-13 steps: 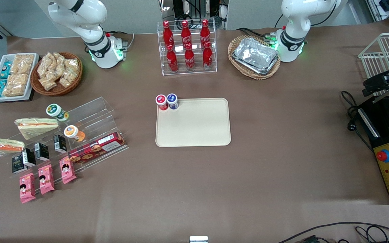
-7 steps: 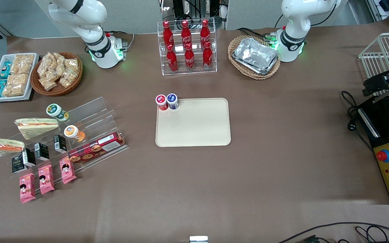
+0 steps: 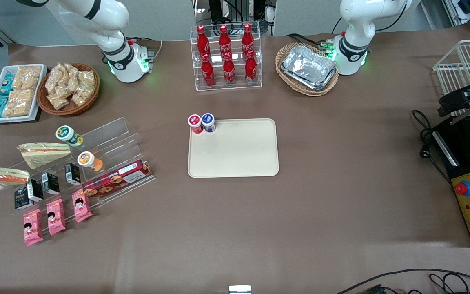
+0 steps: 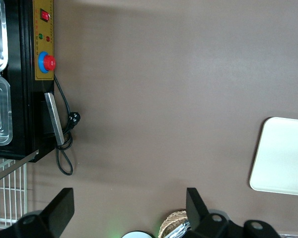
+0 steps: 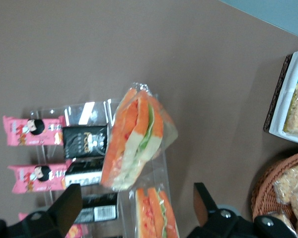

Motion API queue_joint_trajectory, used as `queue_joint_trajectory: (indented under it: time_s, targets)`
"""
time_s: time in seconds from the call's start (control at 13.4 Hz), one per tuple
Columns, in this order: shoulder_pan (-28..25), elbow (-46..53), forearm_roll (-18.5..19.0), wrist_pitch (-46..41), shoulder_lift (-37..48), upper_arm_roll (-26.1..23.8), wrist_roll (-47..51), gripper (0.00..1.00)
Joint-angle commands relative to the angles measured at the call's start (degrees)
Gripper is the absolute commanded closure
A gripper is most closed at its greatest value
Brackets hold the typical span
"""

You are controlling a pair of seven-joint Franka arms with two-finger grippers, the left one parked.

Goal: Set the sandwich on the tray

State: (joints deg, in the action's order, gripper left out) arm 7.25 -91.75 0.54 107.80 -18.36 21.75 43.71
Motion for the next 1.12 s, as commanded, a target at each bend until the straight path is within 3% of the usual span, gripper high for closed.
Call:
queue_joint_trajectory:
  time_s: [0.0,1.05]
  targets:
    - [1.54,-5.27,-1.16,6.01,0.43,-0.22,-0.38,0.0]
    - [2.68,-5.72,-1.42,14.09,-3.95,-0.31,-1.52,0.0]
